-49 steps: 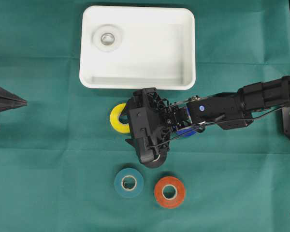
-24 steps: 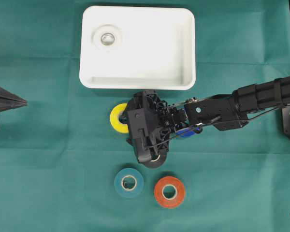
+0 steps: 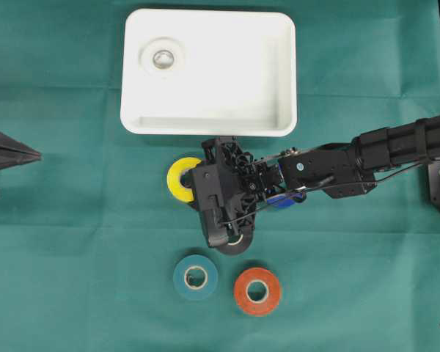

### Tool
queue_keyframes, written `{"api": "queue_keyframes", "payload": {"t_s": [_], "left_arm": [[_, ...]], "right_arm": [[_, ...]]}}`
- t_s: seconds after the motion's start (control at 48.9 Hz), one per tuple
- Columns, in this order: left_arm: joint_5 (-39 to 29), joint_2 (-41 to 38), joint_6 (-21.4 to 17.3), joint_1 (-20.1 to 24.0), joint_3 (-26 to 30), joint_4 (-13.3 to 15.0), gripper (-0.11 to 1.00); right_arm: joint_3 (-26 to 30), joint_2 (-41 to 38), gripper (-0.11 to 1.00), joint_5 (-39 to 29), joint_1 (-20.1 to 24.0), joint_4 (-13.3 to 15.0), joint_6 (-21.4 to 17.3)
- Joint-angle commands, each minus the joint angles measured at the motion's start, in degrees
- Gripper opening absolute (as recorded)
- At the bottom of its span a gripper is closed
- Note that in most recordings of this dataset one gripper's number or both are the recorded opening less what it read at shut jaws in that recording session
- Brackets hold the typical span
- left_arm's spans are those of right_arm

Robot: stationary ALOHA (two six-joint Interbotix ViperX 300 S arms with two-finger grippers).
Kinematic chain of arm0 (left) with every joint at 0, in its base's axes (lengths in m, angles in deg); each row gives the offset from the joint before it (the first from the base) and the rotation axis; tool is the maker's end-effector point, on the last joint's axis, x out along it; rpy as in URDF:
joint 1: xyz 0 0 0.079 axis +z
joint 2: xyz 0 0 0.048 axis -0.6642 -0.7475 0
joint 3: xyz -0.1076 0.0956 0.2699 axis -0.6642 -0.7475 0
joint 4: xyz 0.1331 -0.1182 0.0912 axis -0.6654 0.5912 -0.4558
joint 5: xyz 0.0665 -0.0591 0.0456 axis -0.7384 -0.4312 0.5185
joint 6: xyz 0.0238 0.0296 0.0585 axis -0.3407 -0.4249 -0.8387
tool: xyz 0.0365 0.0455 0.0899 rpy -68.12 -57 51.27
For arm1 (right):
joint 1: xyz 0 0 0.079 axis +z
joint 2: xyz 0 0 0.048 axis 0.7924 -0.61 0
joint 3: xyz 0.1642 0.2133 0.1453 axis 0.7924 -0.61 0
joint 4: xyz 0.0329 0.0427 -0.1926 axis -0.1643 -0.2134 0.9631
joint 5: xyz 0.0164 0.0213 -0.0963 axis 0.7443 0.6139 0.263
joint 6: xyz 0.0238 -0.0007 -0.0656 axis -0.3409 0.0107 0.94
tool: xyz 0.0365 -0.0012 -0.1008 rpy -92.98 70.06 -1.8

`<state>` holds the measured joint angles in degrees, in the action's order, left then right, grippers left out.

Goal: Put the tape into the white case with the right arm.
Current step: 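Close the right gripper on the yellow tape roll, then lift the yellow tape and carry it into the tray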

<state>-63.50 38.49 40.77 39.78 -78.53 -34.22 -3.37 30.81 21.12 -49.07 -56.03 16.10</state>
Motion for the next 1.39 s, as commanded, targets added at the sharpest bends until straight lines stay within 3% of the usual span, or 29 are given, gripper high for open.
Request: {"api": "queue_keyframes", "payload": {"t_s": [0.0,0.184,0.552,0.921,1.371], "left_arm": [[0.3,-0.5,0.0,-0.2,0.7,0.0,0.00],[0.4,-0.5,0.0,-0.2,0.7,0.0,0.00],[0.4,-0.5,0.0,-0.1,0.7,0.0,0.00],[0.4,-0.4,0.0,-0.2,0.7,0.0,0.00],[0.3,-0.4,0.0,-0.2,0.7,-0.1,0.00]], "right_arm": [[1.4,1.0,0.02,0.2,0.2,0.0,0.0],[1.5,1.8,0.02,-0.7,0.2,0.0,0.0],[2.5,9.8,0.02,-9.1,0.2,0.0,-0.1],[2.9,10.4,0.02,-9.9,-0.1,0.0,-0.1],[2.5,11.3,0.02,-12.0,-8.0,0.0,0.1]]}}
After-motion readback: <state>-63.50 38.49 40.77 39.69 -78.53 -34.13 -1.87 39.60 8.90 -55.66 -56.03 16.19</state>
